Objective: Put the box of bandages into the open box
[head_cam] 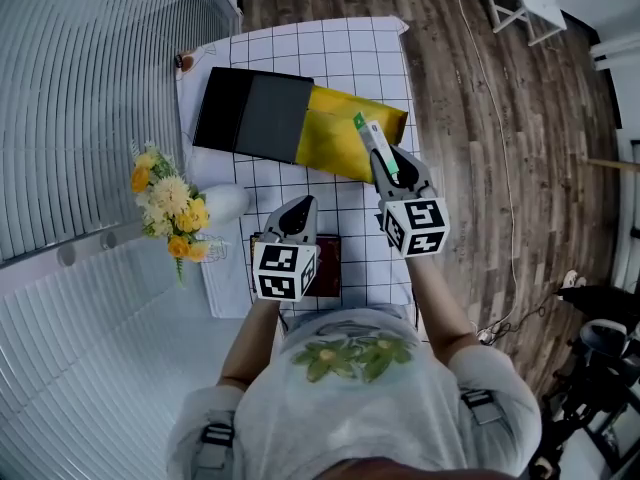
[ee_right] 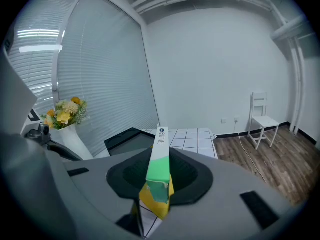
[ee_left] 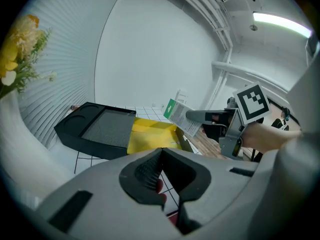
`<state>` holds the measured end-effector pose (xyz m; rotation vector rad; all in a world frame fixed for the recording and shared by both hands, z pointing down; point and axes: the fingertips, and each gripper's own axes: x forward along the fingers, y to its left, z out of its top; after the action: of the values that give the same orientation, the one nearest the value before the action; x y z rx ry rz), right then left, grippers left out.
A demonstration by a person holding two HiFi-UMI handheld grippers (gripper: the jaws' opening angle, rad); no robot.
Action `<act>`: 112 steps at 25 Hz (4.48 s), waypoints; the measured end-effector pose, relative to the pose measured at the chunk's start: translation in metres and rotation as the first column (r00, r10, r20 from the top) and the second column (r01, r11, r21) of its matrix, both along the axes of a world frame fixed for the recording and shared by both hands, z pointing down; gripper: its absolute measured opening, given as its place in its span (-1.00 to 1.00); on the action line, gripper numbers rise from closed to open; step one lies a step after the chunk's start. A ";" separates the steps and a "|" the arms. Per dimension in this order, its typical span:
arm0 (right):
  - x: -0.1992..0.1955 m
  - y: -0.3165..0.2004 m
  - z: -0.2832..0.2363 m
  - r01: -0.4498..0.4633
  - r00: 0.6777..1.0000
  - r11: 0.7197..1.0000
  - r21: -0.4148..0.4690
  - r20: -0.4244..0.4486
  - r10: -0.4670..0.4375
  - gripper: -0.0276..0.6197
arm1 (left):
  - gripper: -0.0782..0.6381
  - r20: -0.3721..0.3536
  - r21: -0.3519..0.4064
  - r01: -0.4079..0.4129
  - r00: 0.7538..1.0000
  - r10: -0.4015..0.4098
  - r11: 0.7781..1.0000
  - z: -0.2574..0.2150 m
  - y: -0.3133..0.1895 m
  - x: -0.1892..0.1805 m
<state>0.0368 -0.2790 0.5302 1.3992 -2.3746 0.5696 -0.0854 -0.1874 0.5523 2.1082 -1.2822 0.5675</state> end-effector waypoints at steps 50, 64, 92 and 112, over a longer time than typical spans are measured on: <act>-0.013 -0.015 0.093 0.038 0.999 0.984 -0.174 -0.018 -0.041 -0.63 | -0.77 0.006 -0.049 -0.006 1.000 0.006 0.999 0.023 0.006 -0.002; -0.018 -0.014 0.103 0.058 0.992 0.974 -0.221 -0.094 -0.081 -0.63 | -0.77 0.002 -0.049 -0.011 1.000 0.012 0.999 0.022 0.005 -0.003; -0.028 -0.009 0.116 0.111 0.962 0.951 -0.289 -0.208 -0.176 -0.63 | -0.77 -0.006 -0.045 -0.021 1.000 0.021 0.999 0.022 0.003 -0.002; -0.030 -0.008 0.114 0.115 0.967 0.952 -0.283 -0.188 -0.172 -0.57 | -0.77 -0.012 -0.036 -0.021 1.000 0.020 0.999 0.020 0.004 -0.004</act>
<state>0.0069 -0.2872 0.6444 1.0985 -2.1166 0.6430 -0.0891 -0.1833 0.5719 2.0943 -1.2359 0.5818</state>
